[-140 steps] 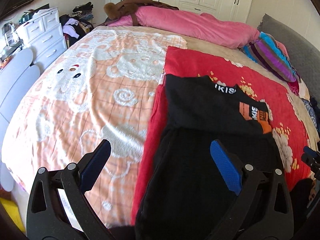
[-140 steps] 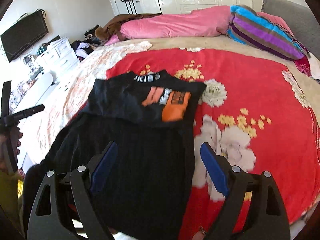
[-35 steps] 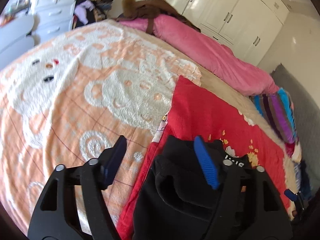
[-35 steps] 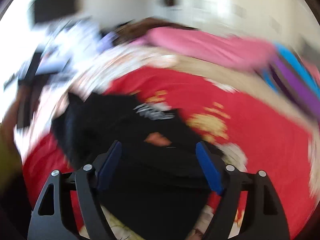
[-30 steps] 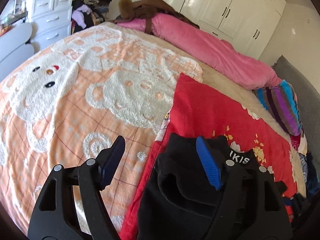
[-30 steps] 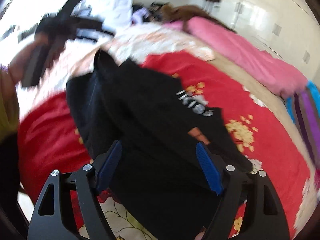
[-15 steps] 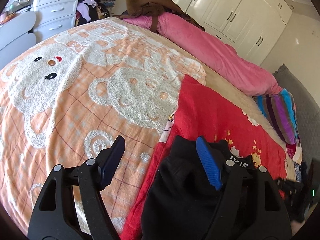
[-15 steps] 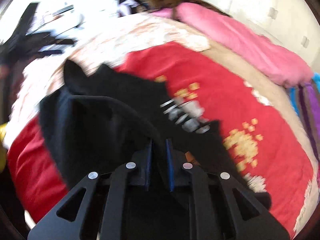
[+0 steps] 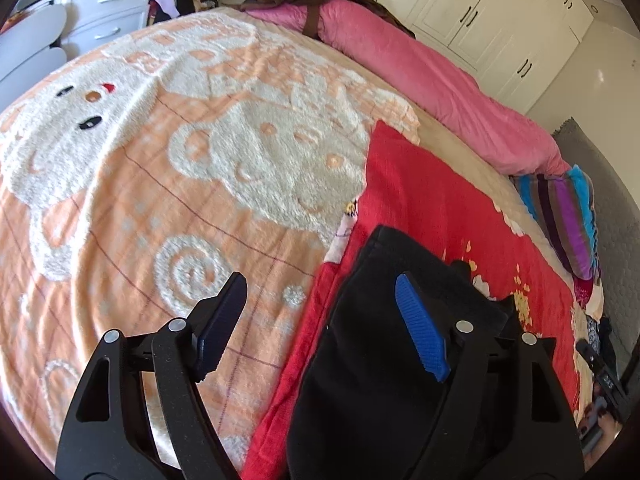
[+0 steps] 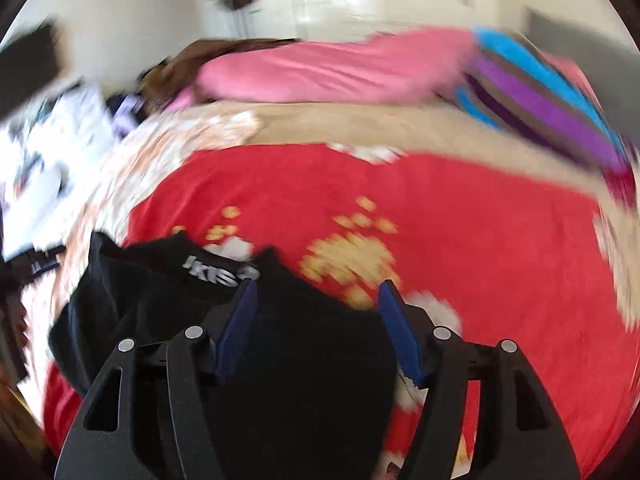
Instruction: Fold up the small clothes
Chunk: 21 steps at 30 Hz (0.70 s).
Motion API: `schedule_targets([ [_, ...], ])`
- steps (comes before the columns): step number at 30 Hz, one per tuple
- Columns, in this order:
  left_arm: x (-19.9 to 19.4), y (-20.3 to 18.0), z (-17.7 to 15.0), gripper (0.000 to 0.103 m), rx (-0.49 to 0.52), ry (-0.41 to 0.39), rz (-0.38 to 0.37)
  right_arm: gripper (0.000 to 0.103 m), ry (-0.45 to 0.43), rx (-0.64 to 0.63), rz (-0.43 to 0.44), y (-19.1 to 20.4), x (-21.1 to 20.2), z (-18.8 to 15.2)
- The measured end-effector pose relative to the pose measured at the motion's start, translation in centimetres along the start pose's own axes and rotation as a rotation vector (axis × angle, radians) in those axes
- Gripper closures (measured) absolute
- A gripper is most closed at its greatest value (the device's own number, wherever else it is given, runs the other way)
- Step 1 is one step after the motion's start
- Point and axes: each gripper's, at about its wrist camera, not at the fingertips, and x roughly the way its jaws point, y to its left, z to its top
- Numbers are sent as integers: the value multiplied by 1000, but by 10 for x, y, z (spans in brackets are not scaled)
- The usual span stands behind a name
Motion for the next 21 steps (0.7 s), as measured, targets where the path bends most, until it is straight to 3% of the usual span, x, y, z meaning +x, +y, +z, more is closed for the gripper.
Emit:
schedule_targets([
  [7, 32, -14, -16, 37, 49, 57, 4, 41, 61, 98, 64, -29, 29, -21],
  [9, 36, -20, -18, 56, 76, 47, 8, 41, 62, 66, 51, -26, 38, -19],
  [11, 36, -24, -19, 68, 100, 36, 10, 42, 67, 33, 47, -21, 47, -19],
  [12, 36, -27, -20, 79, 114, 30, 10, 52, 71, 16, 49, -18, 51, -20],
  [14, 35, -31, -21, 97, 132, 21, 24, 84, 87, -28, 44, -12, 57, -24],
  [17, 25, -34, -16, 100, 165, -23, 28, 95, 53, -42, 44, -11, 45, -22],
  [21, 2, -34, -4, 100, 158, -109, -11, 96, -53, 37, 79, -26, 18, -9],
])
